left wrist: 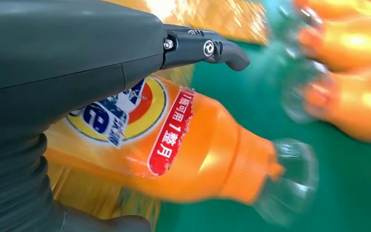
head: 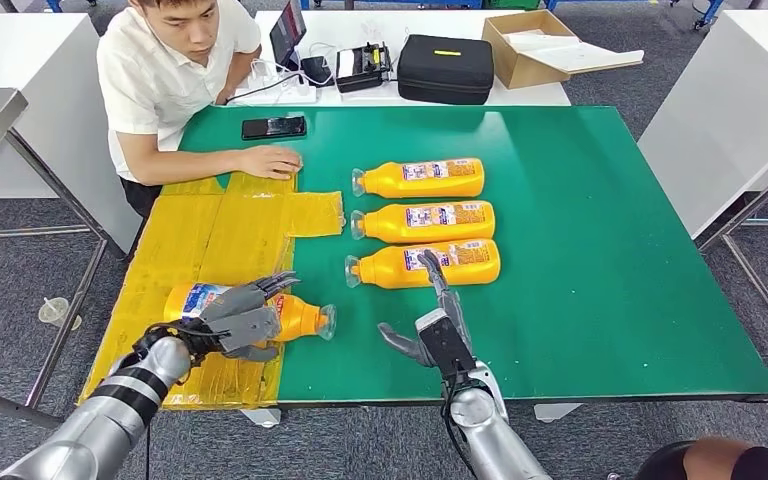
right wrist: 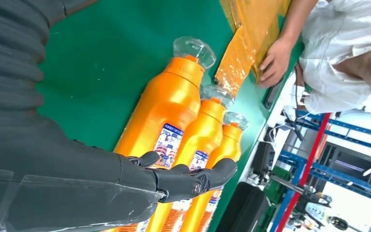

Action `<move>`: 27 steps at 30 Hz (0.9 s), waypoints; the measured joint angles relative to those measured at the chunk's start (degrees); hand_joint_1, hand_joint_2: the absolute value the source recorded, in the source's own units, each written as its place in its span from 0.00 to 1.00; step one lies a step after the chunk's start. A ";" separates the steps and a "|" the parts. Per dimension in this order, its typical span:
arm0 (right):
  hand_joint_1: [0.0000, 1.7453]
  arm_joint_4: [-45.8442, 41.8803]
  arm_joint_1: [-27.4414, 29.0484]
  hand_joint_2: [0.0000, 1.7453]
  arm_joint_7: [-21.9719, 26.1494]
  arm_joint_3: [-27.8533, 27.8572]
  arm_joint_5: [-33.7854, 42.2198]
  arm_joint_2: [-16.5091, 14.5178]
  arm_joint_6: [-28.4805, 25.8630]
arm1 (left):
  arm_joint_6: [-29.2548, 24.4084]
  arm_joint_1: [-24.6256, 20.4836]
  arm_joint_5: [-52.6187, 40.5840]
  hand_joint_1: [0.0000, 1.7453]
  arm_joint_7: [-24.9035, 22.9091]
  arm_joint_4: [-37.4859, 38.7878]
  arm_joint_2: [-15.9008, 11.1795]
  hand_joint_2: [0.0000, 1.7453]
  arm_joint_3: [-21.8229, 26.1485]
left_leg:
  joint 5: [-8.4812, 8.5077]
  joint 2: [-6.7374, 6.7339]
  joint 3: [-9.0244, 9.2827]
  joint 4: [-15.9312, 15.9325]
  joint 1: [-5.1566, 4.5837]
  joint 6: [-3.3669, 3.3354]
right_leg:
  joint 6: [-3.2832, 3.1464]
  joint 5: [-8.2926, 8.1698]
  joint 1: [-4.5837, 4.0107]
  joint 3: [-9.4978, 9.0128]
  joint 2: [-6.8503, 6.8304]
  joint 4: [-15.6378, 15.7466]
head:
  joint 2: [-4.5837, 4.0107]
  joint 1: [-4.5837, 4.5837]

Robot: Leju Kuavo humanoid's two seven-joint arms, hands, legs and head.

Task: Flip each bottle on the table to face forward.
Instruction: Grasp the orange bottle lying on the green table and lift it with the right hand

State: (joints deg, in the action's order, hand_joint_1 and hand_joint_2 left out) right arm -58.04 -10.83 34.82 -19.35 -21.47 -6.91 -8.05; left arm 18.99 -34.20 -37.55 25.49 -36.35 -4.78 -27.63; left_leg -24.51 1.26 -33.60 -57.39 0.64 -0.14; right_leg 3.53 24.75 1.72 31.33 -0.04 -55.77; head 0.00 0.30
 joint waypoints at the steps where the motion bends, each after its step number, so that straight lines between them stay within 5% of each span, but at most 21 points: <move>1: 0.00 0.57 -0.40 1.00 0.37 -0.04 0.00 -0.01 -0.03 | 3.50 -0.58 1.43 0.00 1.00 -0.38 -1.54 1.00 -0.65 | 0.02 -0.03 0.04 0.00 0.00 0.02 | -0.01 -0.01 0.00 0.00 0.02 0.00 | 0.00 0.00; 4: 0.00 2.22 -1.49 1.00 1.11 -0.15 0.13 -0.02 -0.35 | 8.51 -1.62 4.15 0.00 1.86 -1.99 -5.66 1.00 -2.95 | 0.06 -0.16 0.12 0.00 0.01 0.08 | -0.15 -0.12 -0.04 0.06 0.09 -0.01 | 0.00 0.01; 9: 0.00 3.56 -2.13 1.00 1.26 -0.61 0.21 -0.02 -1.13 | 8.37 -2.23 5.69 0.00 -0.85 -5.11 -9.95 1.00 -7.57 | 0.08 -0.20 0.08 0.00 0.03 0.11 | -0.19 -0.14 -0.07 0.16 0.11 -0.03 | 0.00 0.01; 19: 0.00 4.50 -2.32 1.00 1.24 -0.98 0.03 0.01 -1.91 | 8.99 -3.31 9.15 0.00 -4.39 -11.53 -16.26 1.00 -15.95 | 0.09 -0.33 -0.18 0.00 0.04 0.12 | -0.19 -0.15 -0.09 0.49 0.24 -0.06 | 0.00 0.01; 27: 0.00 4.76 -2.51 1.00 1.24 -1.02 0.03 0.01 -1.98 | 9.12 -3.39 9.44 0.00 -4.59 -13.55 -18.33 1.00 -18.12 | 0.09 -0.34 -0.37 -0.02 0.04 0.12 | -0.19 -0.15 -0.07 0.63 0.24 -0.06 | 0.00 0.01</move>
State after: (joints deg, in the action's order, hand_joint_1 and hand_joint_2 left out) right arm -53.28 -13.34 36.06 -20.37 -21.44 -6.91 -10.03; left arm 28.11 -37.59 -28.11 20.90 -49.91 -23.11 -45.75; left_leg -24.41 0.92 -33.97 -57.41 0.68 -0.01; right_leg 3.34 24.60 1.65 31.96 0.20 -55.82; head 0.00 0.31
